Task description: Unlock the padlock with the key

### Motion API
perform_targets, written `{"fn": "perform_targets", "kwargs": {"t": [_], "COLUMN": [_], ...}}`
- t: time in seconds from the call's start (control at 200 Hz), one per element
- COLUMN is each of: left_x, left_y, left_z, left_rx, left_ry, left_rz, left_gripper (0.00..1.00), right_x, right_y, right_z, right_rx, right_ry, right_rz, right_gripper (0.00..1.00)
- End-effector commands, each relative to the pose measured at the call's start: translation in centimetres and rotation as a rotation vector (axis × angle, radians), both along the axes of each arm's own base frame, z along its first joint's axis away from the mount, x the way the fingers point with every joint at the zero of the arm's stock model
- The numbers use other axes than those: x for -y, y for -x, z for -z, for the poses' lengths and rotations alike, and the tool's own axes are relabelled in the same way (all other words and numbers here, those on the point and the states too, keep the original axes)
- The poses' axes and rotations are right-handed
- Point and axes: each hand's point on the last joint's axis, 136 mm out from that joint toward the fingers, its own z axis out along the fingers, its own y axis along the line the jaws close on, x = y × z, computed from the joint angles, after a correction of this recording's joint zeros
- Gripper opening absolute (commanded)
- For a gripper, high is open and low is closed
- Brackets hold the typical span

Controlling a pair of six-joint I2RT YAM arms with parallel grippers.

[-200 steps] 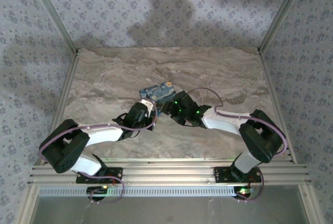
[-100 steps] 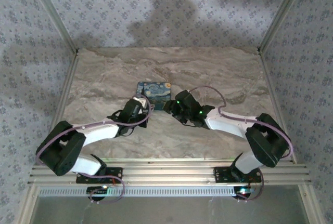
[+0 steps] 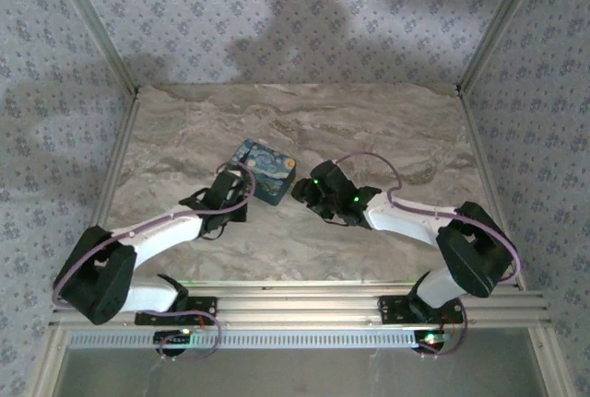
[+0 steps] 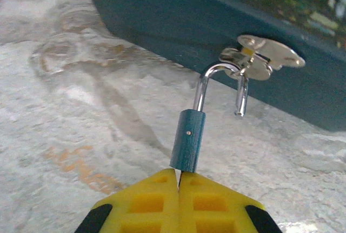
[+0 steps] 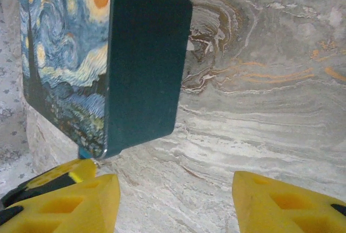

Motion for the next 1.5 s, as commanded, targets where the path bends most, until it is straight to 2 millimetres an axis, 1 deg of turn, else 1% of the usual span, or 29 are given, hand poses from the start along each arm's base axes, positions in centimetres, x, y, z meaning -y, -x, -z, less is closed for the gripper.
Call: {"fn": "perform_targets", "kwargs": {"t": [0.0,0.095,0.22,0.385,0.585,0.735,0.874,1.184,1.304,1.494], "left_x": [-1.5,-1.9,-1.3,-0.1,0.1,-0.2,-1.2,-2.9,-3.1,-3.1], "left_y": [-0.5,-0.7,-0.9,-0.6,-0.3,0.0,0.2,0.0,-0.4,-1.2], "left_z": [-1.9,-2.6,-3.0,-2.3,-1.4,-0.6,0.3,0.8,0.4,-1.0], "left_rx": [0.001,-0.021,-0.051,-0.102,-0.128,-0.133,-0.137,-0.110,-0.072,-0.018], "left_ry": [0.027,0.107,0.202,0.273,0.327,0.374,0.387,0.435,0.465,0.487], "left_rz": [-0.060,-0.079,-0.077,-0.073,-0.126,-0.180,-0.230,-0.327,-0.357,-0.358], "left_gripper": [0.00,0.00,0.00,0.00,0.00,0.00,0.00,0.00,0.00,0.00], "right_x": [0.3,0.4,0.4,0.5,0.9,1.0,1.2,1.6,1.8,1.8], "right_y": [-0.4,-0.5,-0.7,-0.9,-1.1,-1.1,-1.1,-1.1,-1.1,-1.3], "right_z": [-1.4,-1.5,-1.7,-1.7,-1.5,-1.3,-1.1,-0.7,-0.9,-1.0], "right_rx": [0.042,0.050,0.059,0.064,0.057,0.052,0.048,0.041,0.044,0.051], "right_ry": [0.026,0.034,0.039,0.044,0.051,0.046,0.040,0.035,0.031,0.031], "right_rz": [0.002,0.003,0.003,0.001,-0.001,-0.002,-0.002,0.004,0.007,0.007], "right_gripper": [0.57,0.58,0.57,0.57,0.58,0.57,0.57,0.57,0.58,0.57]}}
